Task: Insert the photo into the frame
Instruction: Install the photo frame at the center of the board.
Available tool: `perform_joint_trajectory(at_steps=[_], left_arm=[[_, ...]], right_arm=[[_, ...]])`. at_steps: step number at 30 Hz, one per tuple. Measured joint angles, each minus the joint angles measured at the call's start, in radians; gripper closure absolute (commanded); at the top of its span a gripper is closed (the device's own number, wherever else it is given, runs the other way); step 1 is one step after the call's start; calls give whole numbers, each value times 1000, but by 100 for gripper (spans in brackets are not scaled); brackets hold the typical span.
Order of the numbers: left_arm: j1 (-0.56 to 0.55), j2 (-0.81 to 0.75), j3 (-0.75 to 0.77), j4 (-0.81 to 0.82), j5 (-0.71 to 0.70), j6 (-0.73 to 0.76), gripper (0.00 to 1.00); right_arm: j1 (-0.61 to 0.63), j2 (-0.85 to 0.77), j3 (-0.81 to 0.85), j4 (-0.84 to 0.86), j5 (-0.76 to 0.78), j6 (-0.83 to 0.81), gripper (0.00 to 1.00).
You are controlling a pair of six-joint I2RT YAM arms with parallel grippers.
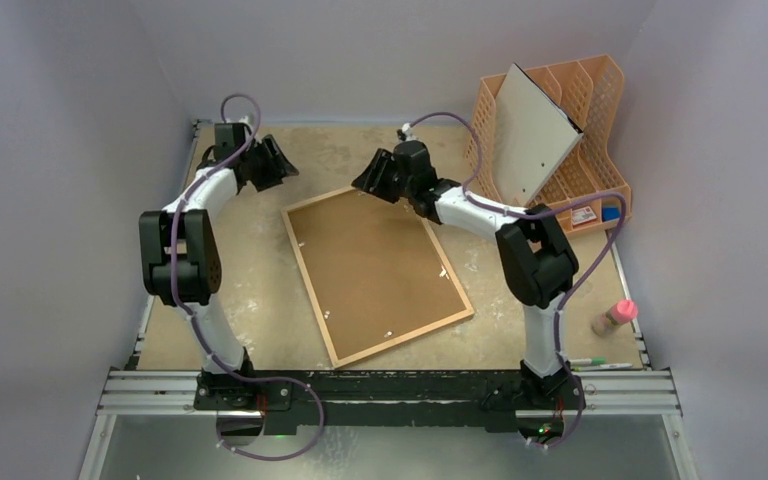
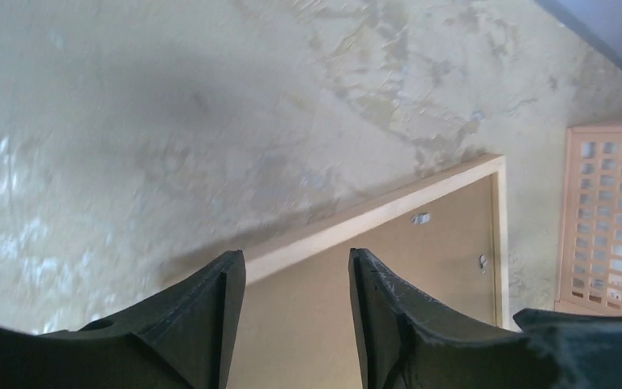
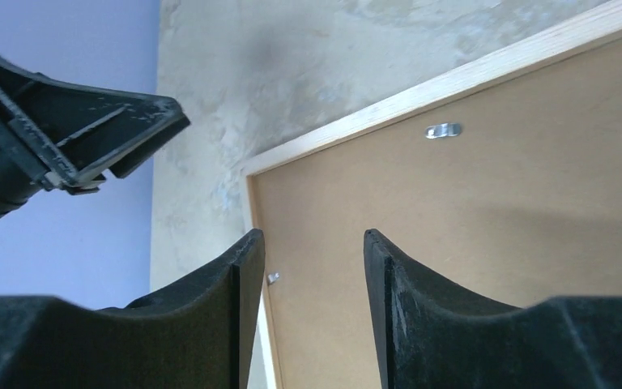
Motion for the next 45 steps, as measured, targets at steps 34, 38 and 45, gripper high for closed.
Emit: perform_joint_trajectory(at_steps=[34,38,45], left_arm=[[-100,349,160,156,367,155,54],[-101,354,161,163,365,174,59],[-102,357,161,162,354,190,65]], right_arm=[[-73,308,206,-33,14,291,59],[-74,330,232,-28,14,299,60],[-81,356,261,-17,12,299,64]])
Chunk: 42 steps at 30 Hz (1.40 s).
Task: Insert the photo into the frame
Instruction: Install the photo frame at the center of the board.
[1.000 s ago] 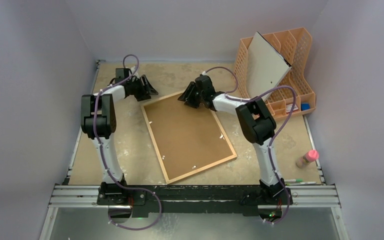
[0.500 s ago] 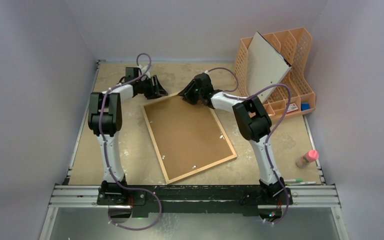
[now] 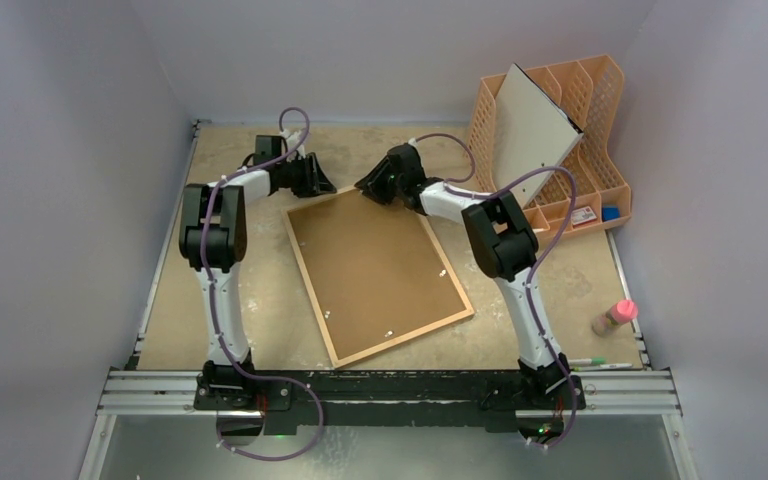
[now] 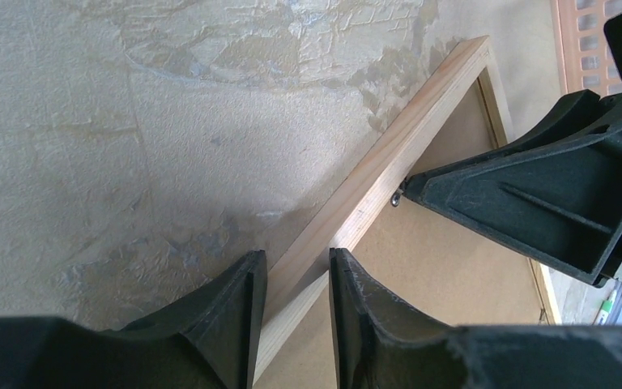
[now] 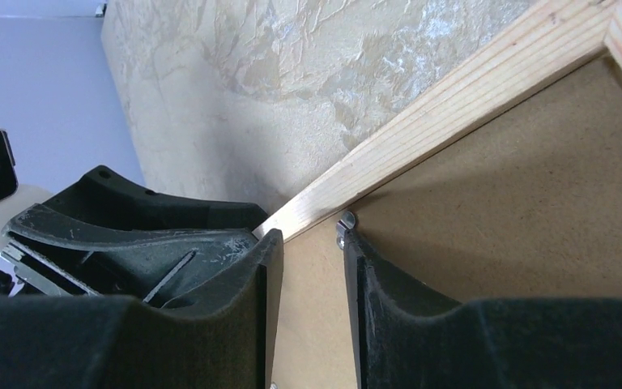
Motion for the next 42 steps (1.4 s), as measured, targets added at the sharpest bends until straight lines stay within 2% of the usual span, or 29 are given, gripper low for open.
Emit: perform_joint_trajectory(at_steps=[13,23,30,42], left_arm=[[-5,16,21,-5,1,2,69],[-5,26,38,-14,5,-11,71],[-6,30,42,-13,9,-19,75],[-13,48,72,-17,8,-32,79]], right_arm=[[-23,55,25,95,-117,-47,68],[-34,68,29,136,-188,-100,67],[-38,75,29,149,-217,-142,72],[-61,115,62,175,-323,-156,74]])
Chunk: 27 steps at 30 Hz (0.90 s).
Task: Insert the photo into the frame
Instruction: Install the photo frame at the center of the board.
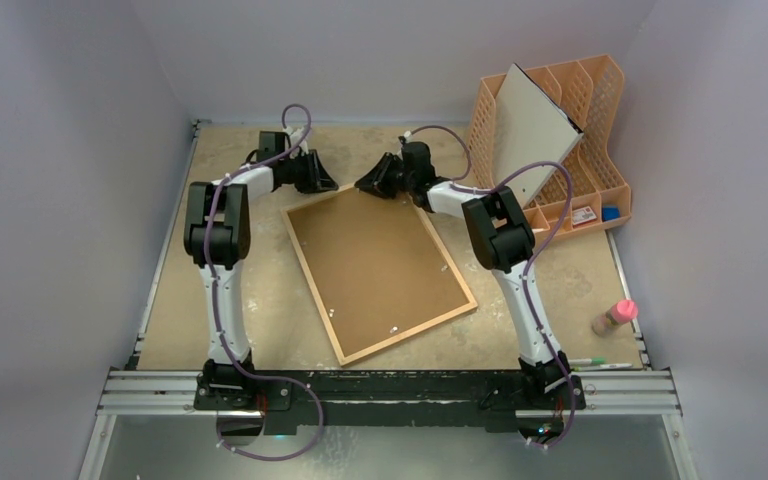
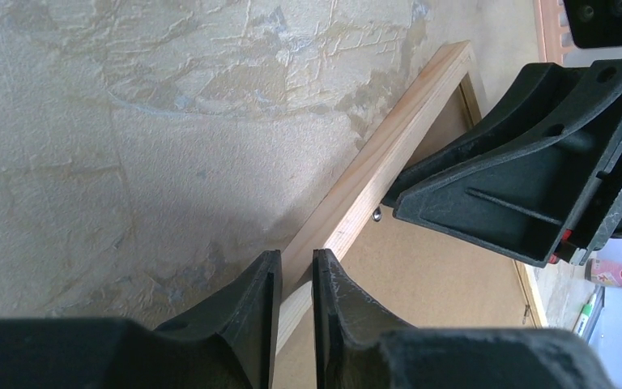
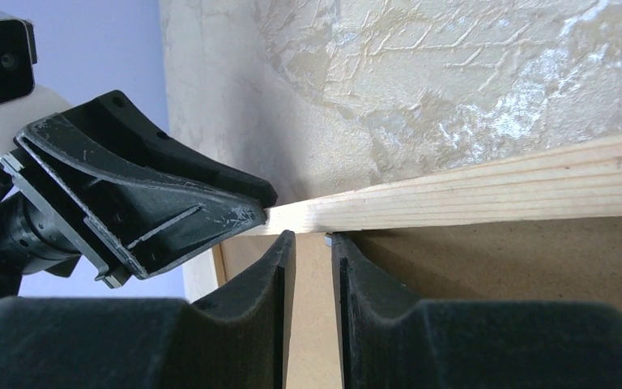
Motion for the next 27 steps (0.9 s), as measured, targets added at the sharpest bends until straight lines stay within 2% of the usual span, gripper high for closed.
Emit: perform_joint_trajectory(at_steps=[5,10,13,16,20,24,27], left_arm=[[-1,7,9,-3,1,-14,81],[-2,13,20,-10,1,-21,80],[-6,13,38,-39,-9,-22,77],[-14,15,62,-67,-38,-24,69],[-22,19,100,-116,-72,-36,62],[-18,19,142,-151,-92,-62,56],[-3,17,161,-156,-114,-84,53]], right_arm=[[-3,4,0,12,-20,-1,73],[-3,4,8,3,-25,-8,62],[0,6,88,-119,-10,-64,55],[7,9,187,-274,46,-153,50],[8,-16,258,-384,137,-270,43],[-30,-108,246,-488,235,-395,30],[-67,-203,205,-551,312,-497,15]])
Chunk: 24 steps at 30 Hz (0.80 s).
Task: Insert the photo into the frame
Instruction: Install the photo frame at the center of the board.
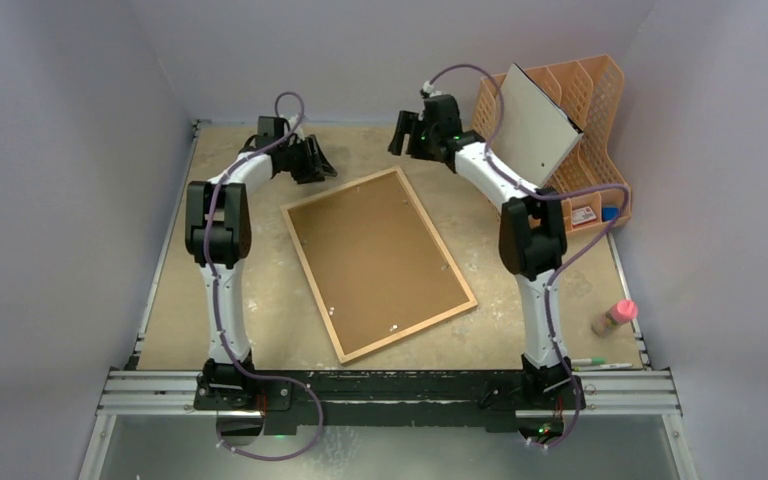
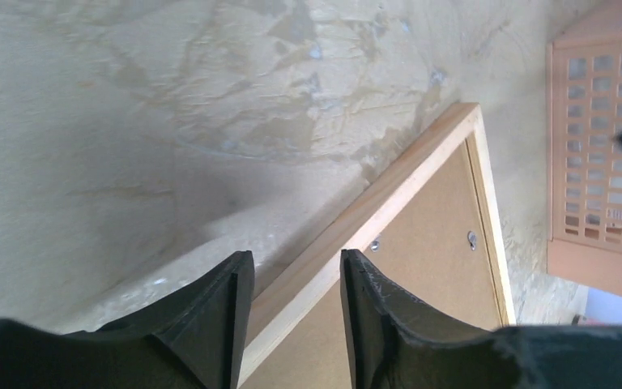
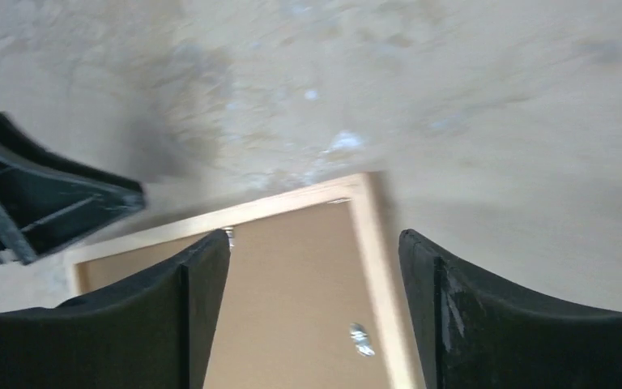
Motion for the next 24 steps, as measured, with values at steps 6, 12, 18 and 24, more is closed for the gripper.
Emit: perform_joint_trajectory(at_steps=[6,12,18,24], left_arm=[[37,-44,-18,-43,-73,-18,50],[58,-235,-193,-66,-164,-35,48],[63,-397,-358,-93,-243,-64,46],[65,-480,-526,-98,-256,-94,46]], right_arm=[[-38,-115,-56,-103,110,-234,5],[-15,-74,-61,-217,93,-343,5],[2,-13,-72,-285,74,-389,14],[14,3,-72,-310,63,-399,22]])
